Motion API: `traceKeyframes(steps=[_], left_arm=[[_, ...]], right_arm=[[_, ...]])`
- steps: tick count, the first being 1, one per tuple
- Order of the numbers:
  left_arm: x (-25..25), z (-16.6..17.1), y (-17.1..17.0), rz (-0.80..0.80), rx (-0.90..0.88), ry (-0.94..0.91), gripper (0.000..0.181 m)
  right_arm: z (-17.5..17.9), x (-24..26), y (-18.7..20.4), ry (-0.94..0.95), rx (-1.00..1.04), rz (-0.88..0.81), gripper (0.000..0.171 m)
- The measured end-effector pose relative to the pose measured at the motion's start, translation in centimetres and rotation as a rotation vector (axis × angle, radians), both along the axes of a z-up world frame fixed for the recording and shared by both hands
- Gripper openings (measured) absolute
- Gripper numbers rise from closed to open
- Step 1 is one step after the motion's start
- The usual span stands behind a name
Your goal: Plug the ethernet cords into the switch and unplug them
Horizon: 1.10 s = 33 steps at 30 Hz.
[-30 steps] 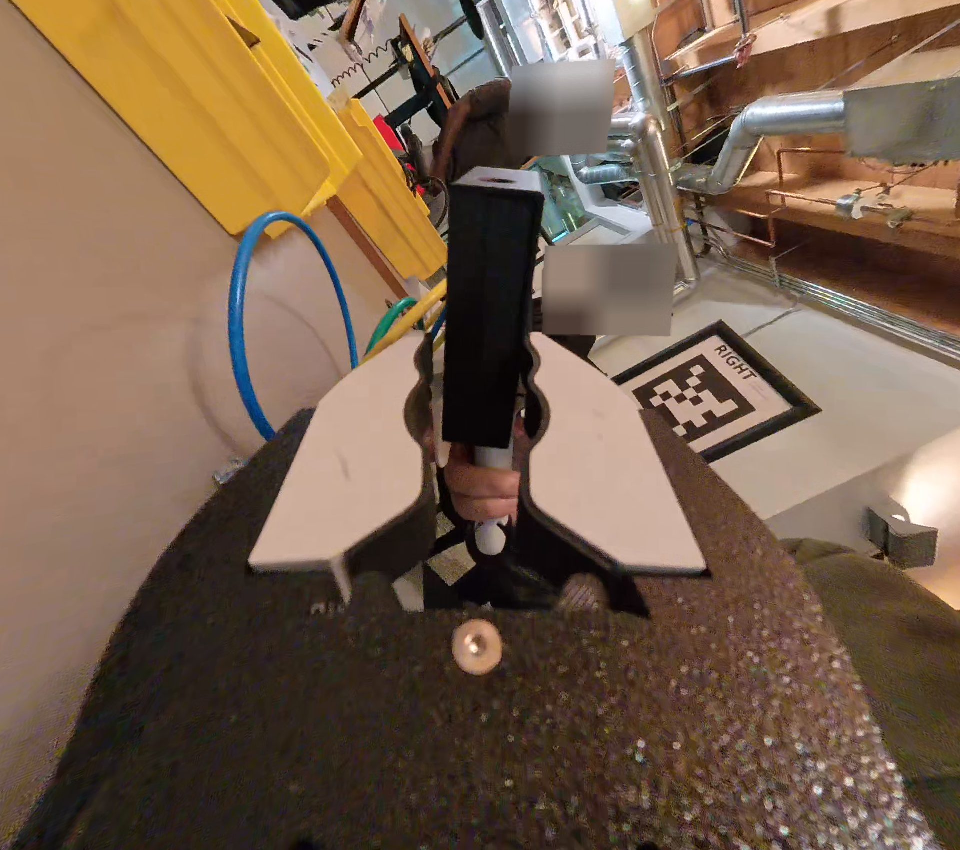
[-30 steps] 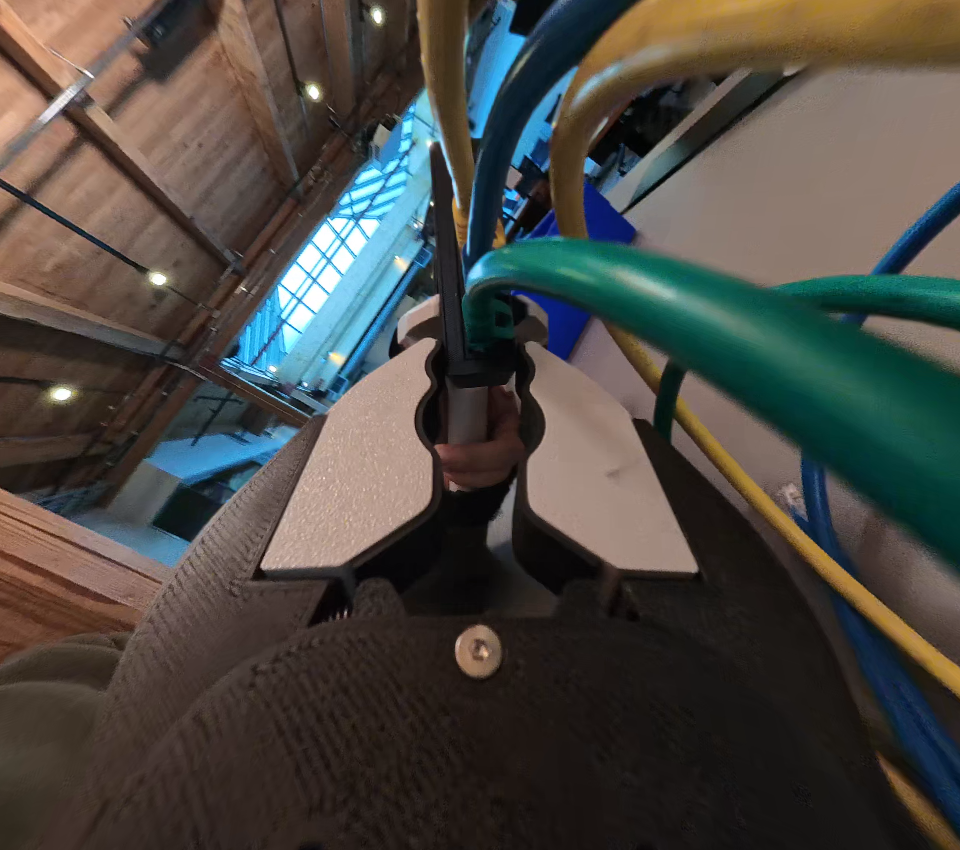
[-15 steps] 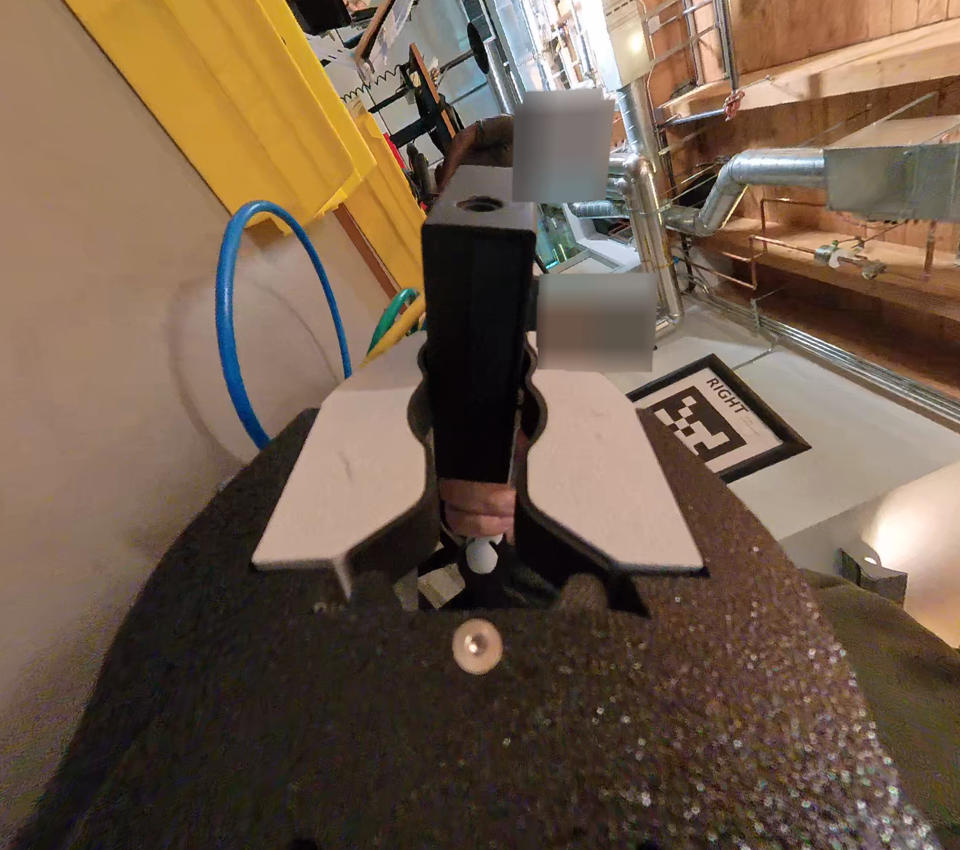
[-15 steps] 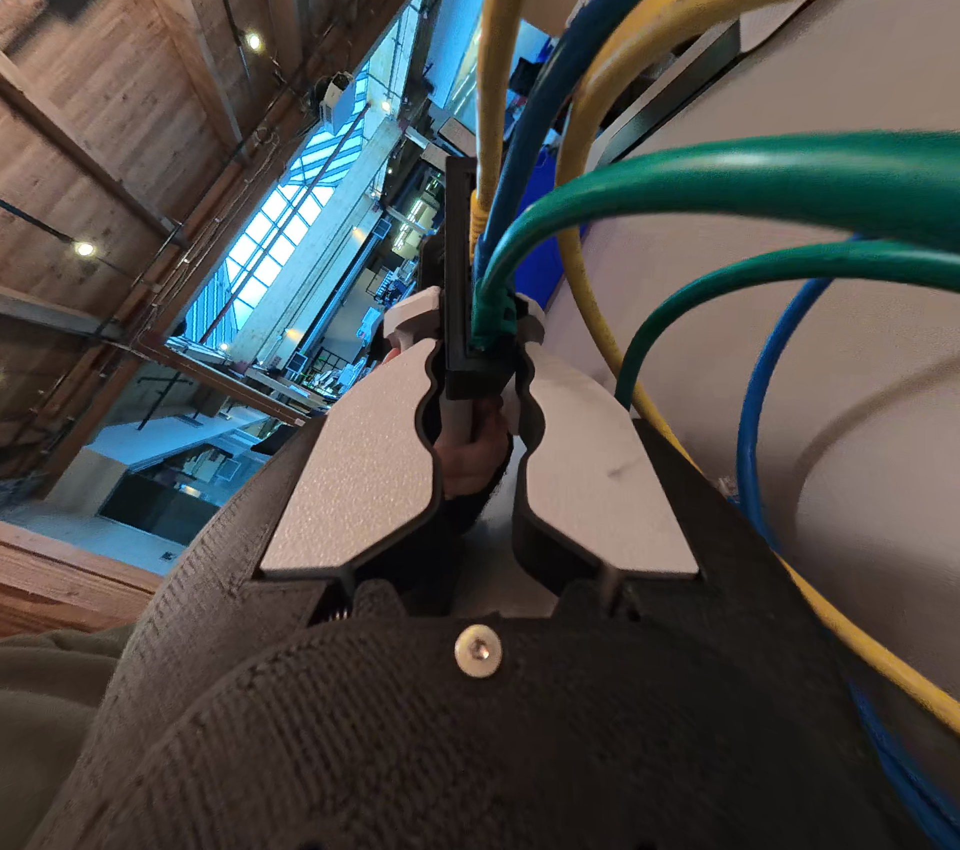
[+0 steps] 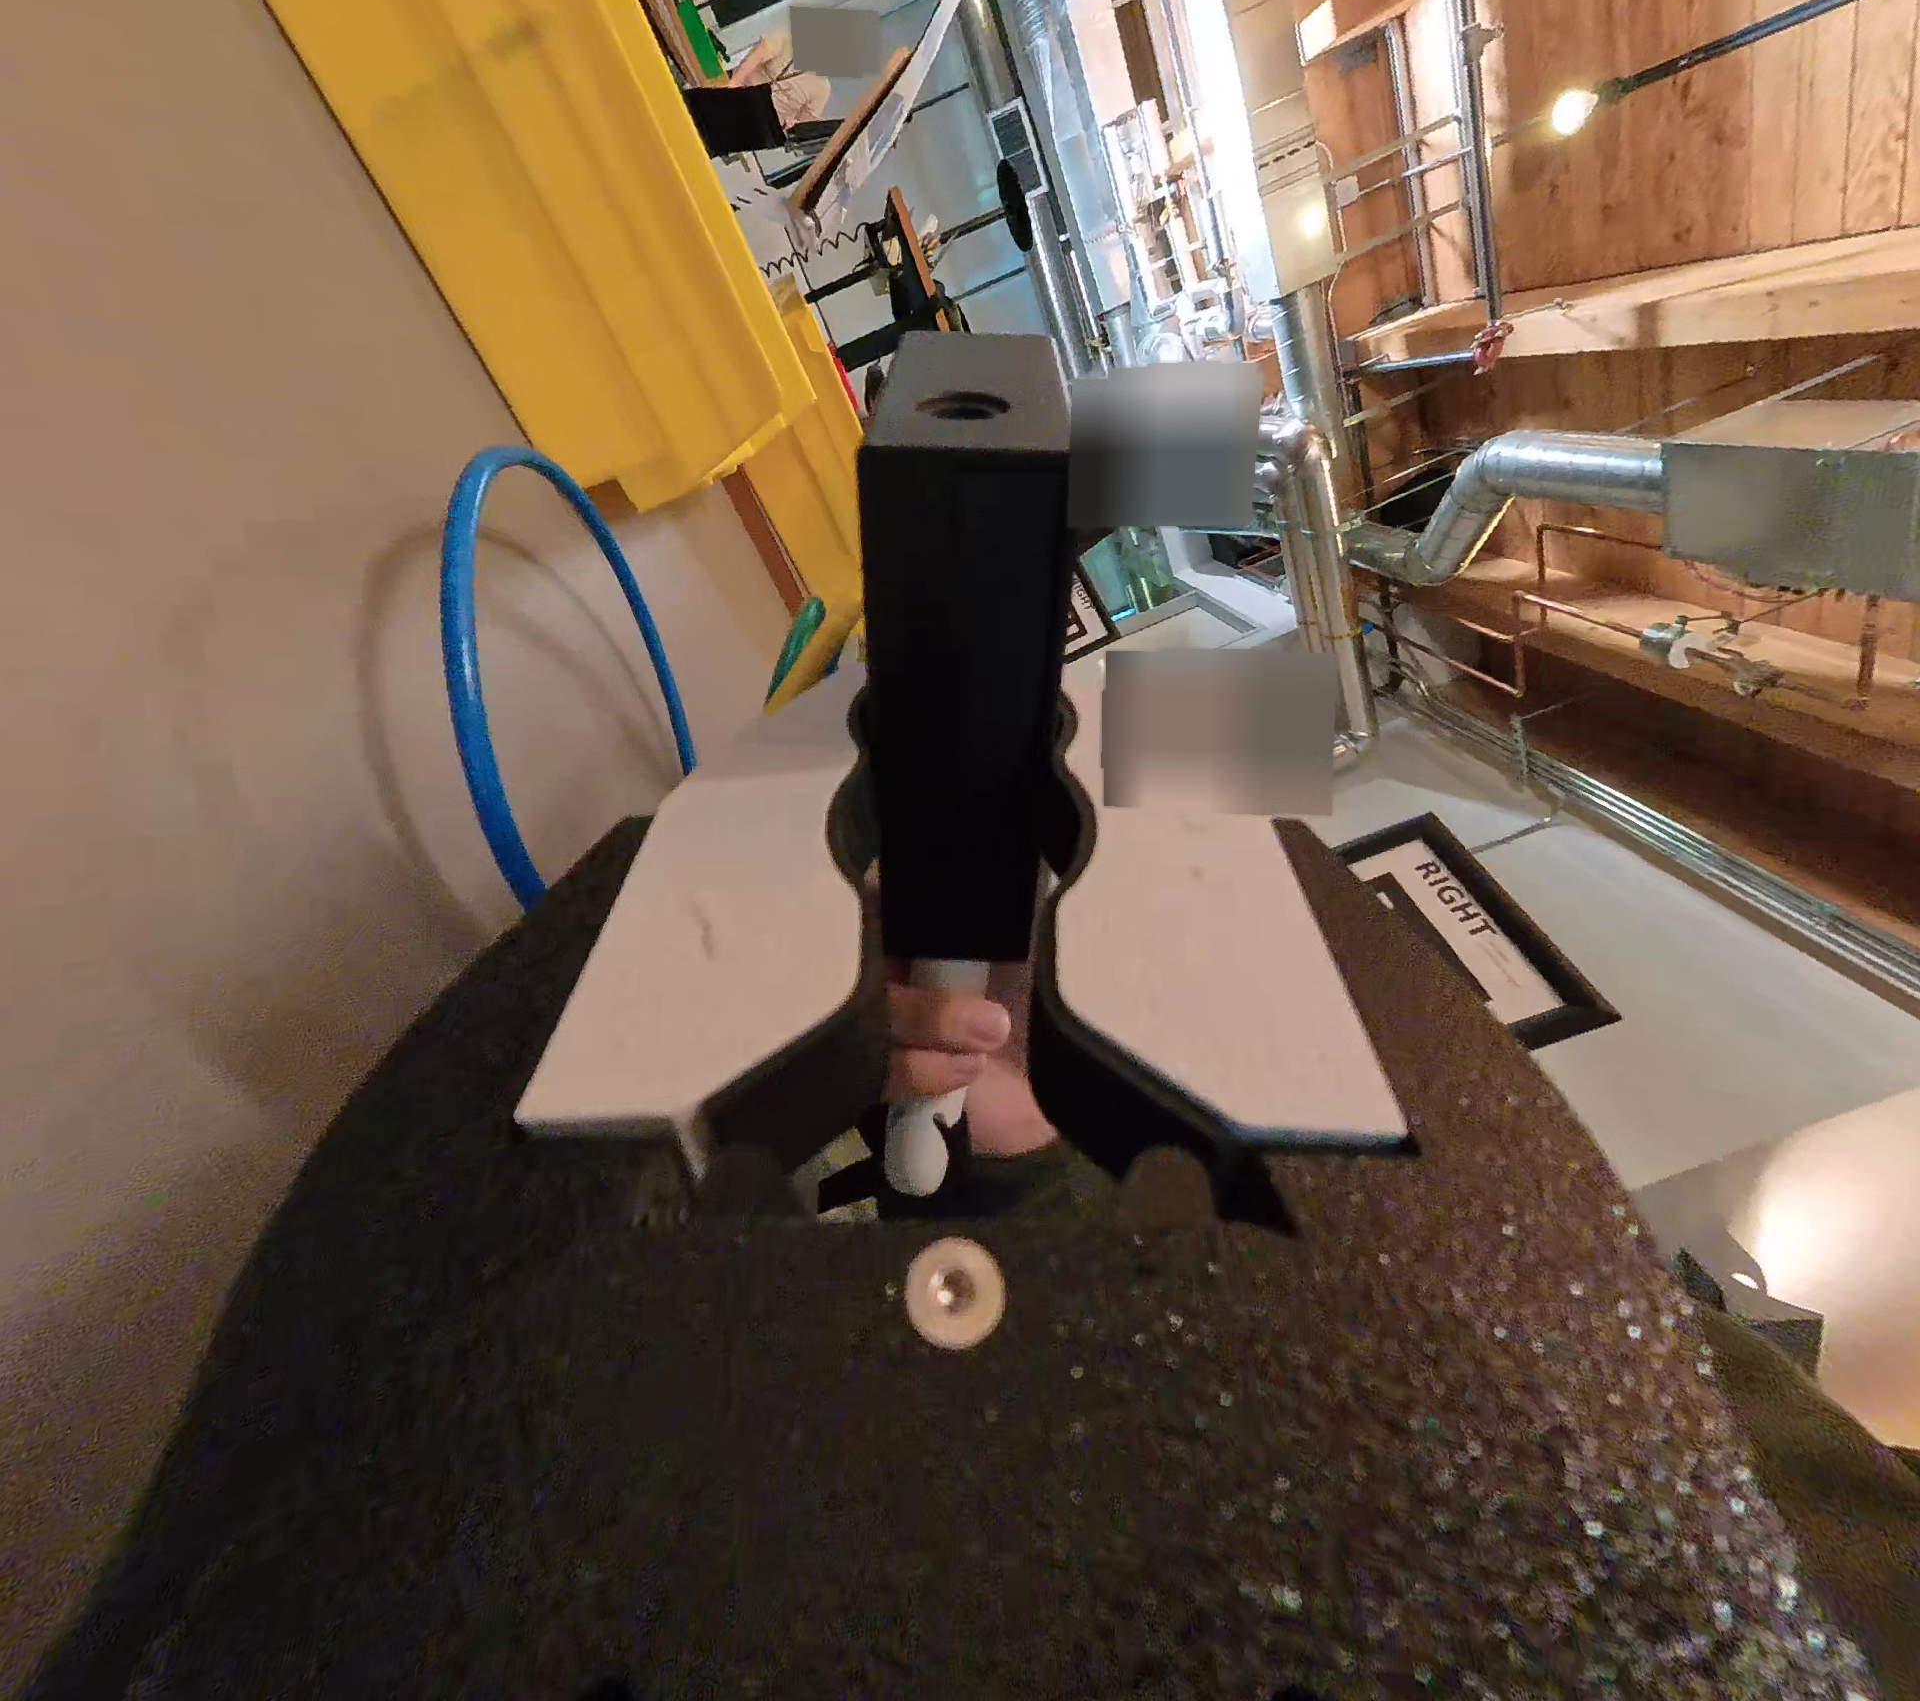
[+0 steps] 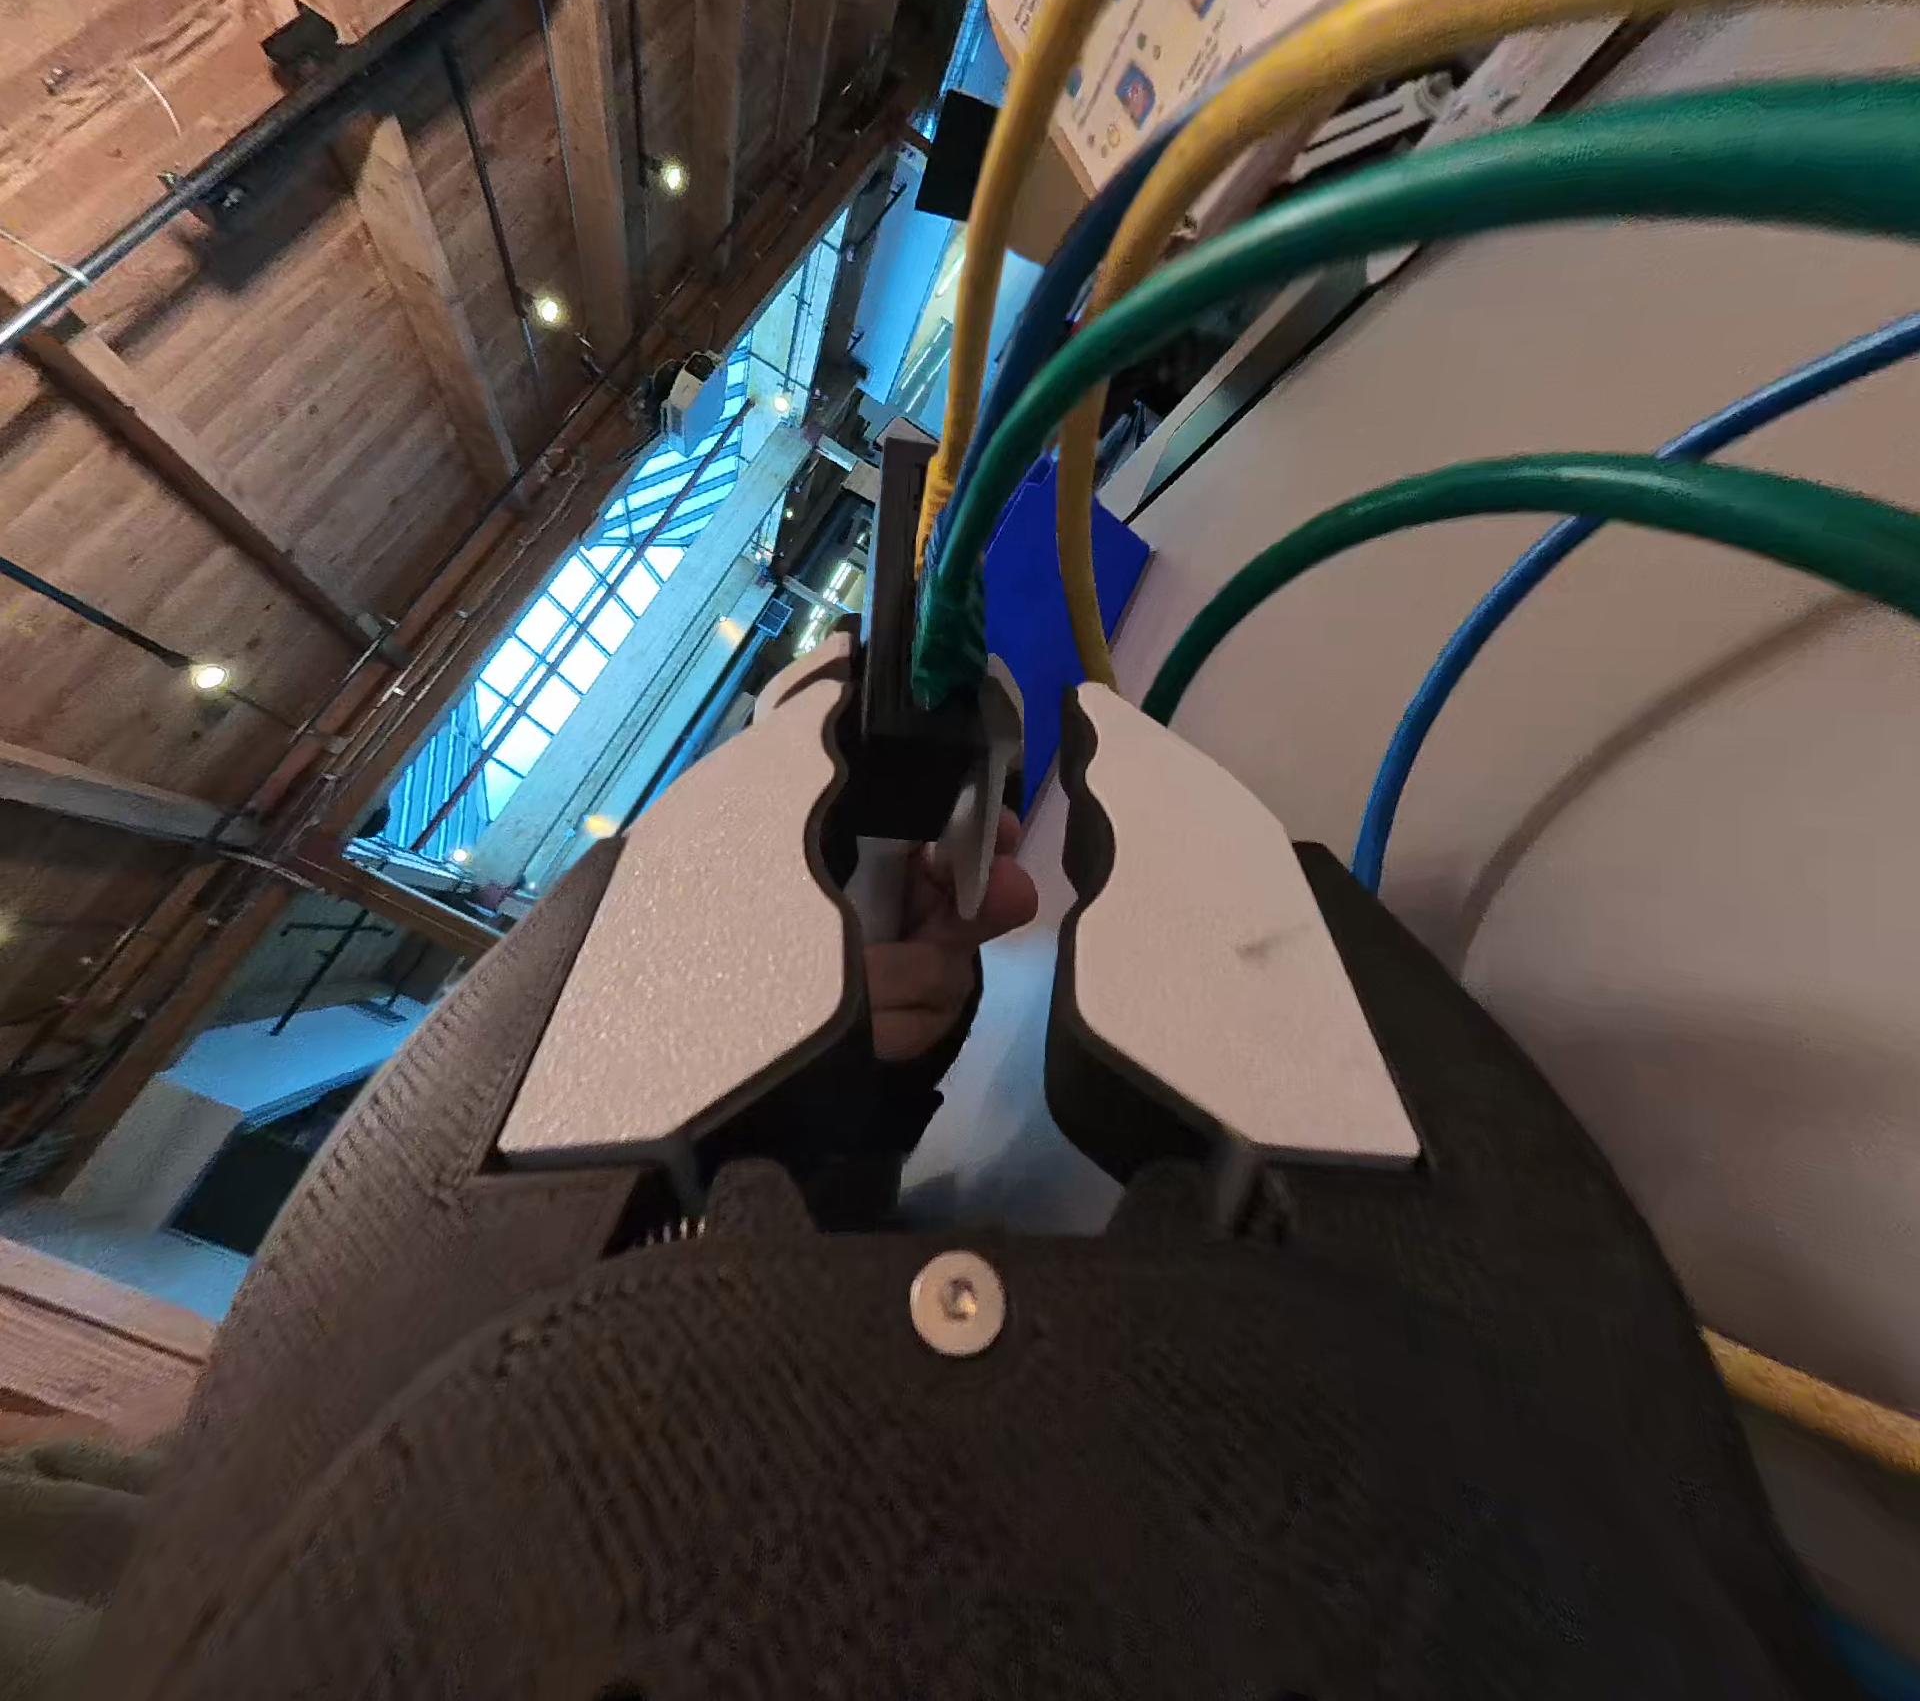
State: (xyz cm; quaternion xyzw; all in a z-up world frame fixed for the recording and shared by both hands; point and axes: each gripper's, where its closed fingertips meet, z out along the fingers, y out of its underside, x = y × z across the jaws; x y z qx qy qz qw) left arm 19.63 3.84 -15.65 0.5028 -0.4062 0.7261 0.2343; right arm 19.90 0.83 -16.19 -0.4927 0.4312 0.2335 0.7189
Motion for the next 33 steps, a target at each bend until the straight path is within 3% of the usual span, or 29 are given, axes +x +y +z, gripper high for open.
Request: traceKeyframes(steps=[4,7,14,20,26,33], left_arm=[[0.1,-0.3,0.0,0.004,-0.023,0.025,0.027],[0.1,-0.3,0.1,0.017,-0.023,0.023,0.027],[0.1,-0.3,-0.2,0.022,0.018,-0.007,0.027],[0.0,-0.4,-0.5,0.019,0.033,-0.013,0.027],[-0.1,-0.3,-0.8,0.013,0.042,-0.033,0.027],[-0.4,0.1,-1.0,0.014,0.080,-0.070,0.027]], right_arm=[[-0.1,0.2,0.3,0.016,0.039,-0.038,0.038],[-0.3,0.4,0.4,0.041,0.058,-0.059,0.026],[-0.3,0.2,0.7,0.039,0.083,-0.044,0.018],[-0.3,0.4,1.0,0.045,0.085,-0.057,0.030],[-0.1,0.4,0.9,0.066,0.129,-0.043,0.015],[0.2,0.3,0.8,0.027,0.152,-0.034,0.014]])
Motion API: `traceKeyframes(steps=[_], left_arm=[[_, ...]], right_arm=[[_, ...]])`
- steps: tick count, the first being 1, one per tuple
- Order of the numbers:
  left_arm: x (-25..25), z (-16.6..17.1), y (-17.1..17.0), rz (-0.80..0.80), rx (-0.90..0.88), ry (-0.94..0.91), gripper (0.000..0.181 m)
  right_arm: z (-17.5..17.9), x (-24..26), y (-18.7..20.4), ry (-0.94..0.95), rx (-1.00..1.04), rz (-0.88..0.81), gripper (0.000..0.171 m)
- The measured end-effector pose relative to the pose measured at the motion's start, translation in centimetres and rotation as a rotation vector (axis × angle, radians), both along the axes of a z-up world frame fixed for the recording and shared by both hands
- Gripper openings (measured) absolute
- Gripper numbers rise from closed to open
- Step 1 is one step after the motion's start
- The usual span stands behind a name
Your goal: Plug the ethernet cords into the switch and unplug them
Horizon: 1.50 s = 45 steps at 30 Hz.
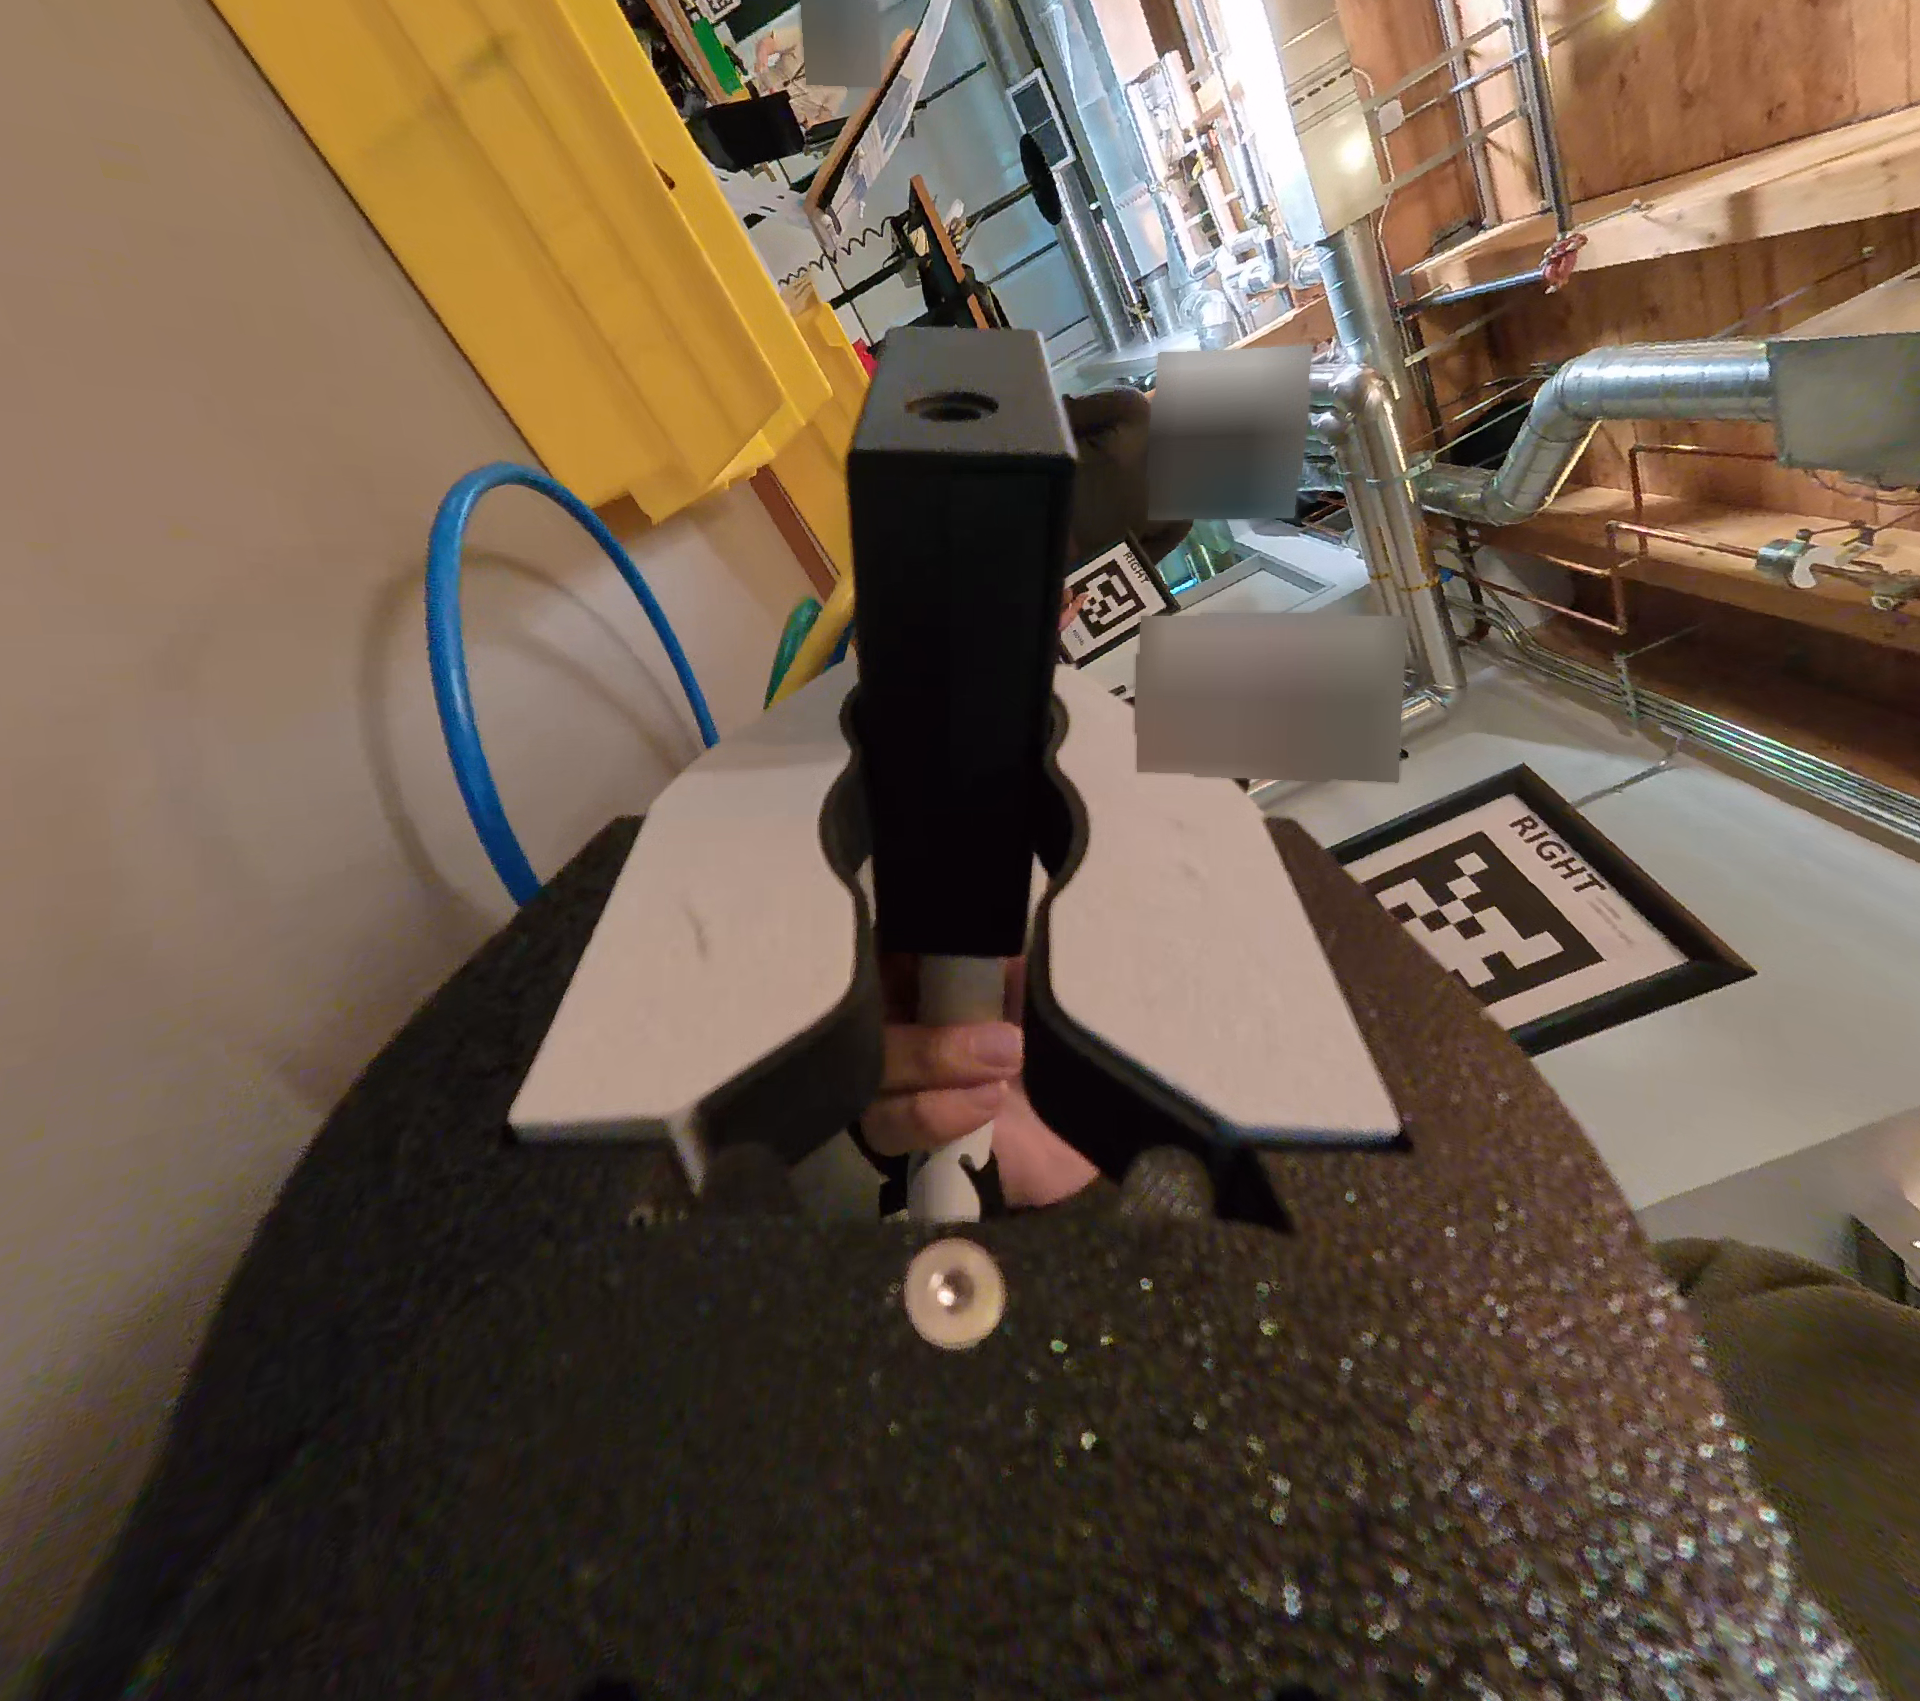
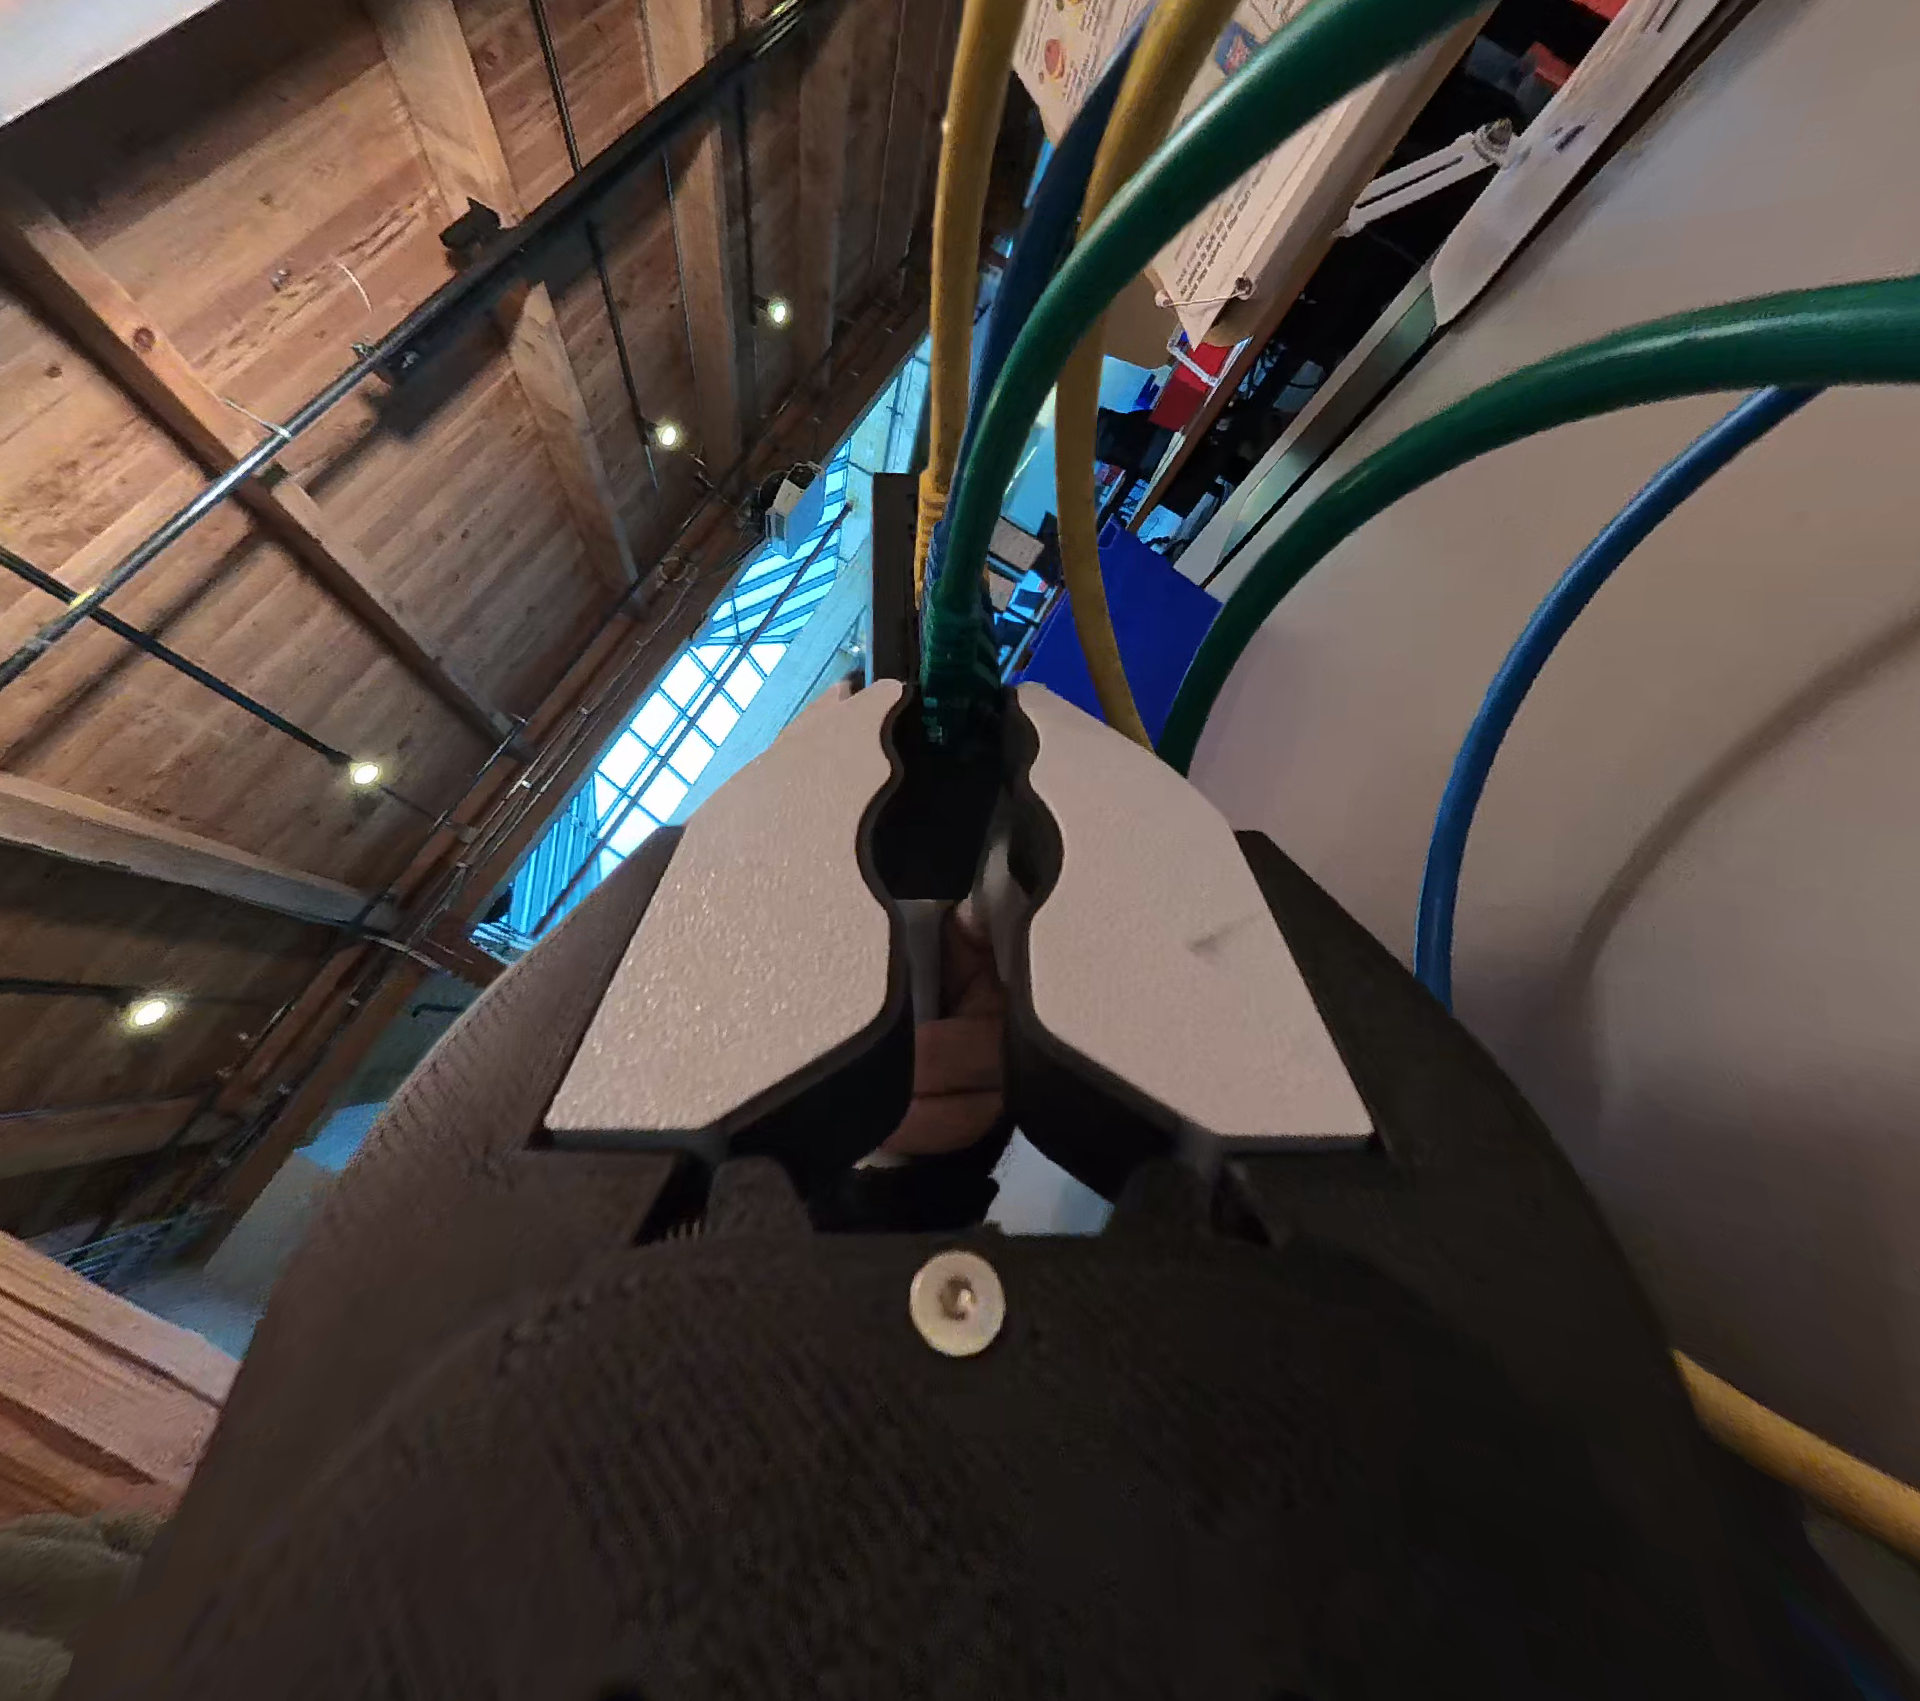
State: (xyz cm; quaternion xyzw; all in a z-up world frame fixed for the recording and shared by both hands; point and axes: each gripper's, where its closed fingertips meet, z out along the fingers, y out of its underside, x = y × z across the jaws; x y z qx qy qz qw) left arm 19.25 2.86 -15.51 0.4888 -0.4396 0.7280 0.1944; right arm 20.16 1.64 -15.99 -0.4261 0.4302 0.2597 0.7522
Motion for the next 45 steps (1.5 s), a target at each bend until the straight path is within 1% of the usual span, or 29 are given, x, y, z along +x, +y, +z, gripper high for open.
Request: traceKeyframes(steps=[8,12,16,21,27,31,35,38,42,45], left_arm=[[-0.1,0.0,-0.1,-0.001,-0.009,-0.007,0.027],[-0.2,-0.1,0.0,0.002,0.000,-0.045,0.027],[-0.2,-0.2,0.0,0.038,0.017,-0.096,0.027],[-0.1,-1.1,0.4,0.041,-0.007,-0.104,0.027],[0.7,-2.2,1.4,0.084,-0.005,-0.068,0.027],[1.1,-2.4,2.2,0.103,-0.076,0.011,0.027],[0.9,-2.6,3.3,0.054,-0.158,0.077,0.027],[0.6,-2.7,4.2,0.023,-0.181,0.092,0.027],[0.6,-3.0,4.6,0.003,-0.224,0.107,0.027],[0.5,-2.9,4.7,-0.010,-0.267,0.095,0.027]], right_arm=[[-0.1,-0.1,0.0,-0.012,-0.012,0.021,0.014],[-0.1,-0.1,0.1,-0.012,-0.023,0.055,0.014],[-0.1,0.0,0.0,-0.017,-0.020,0.032,0.015],[-1.0,0.1,0.5,-0.019,-0.092,0.056,0.014],[-2.1,1.0,1.5,0.049,-0.075,0.021,0.014],[-2.4,1.3,2.2,0.077,-0.093,-0.048,0.014],[-2.5,1.0,3.4,0.093,-0.138,-0.061,0.014],[-2.5,0.7,4.2,0.099,-0.168,-0.067,0.014],[-2.8,0.6,4.4,0.129,-0.201,-0.074,0.014],[-2.6,0.5,4.5,0.082,-0.232,-0.080,0.014]])
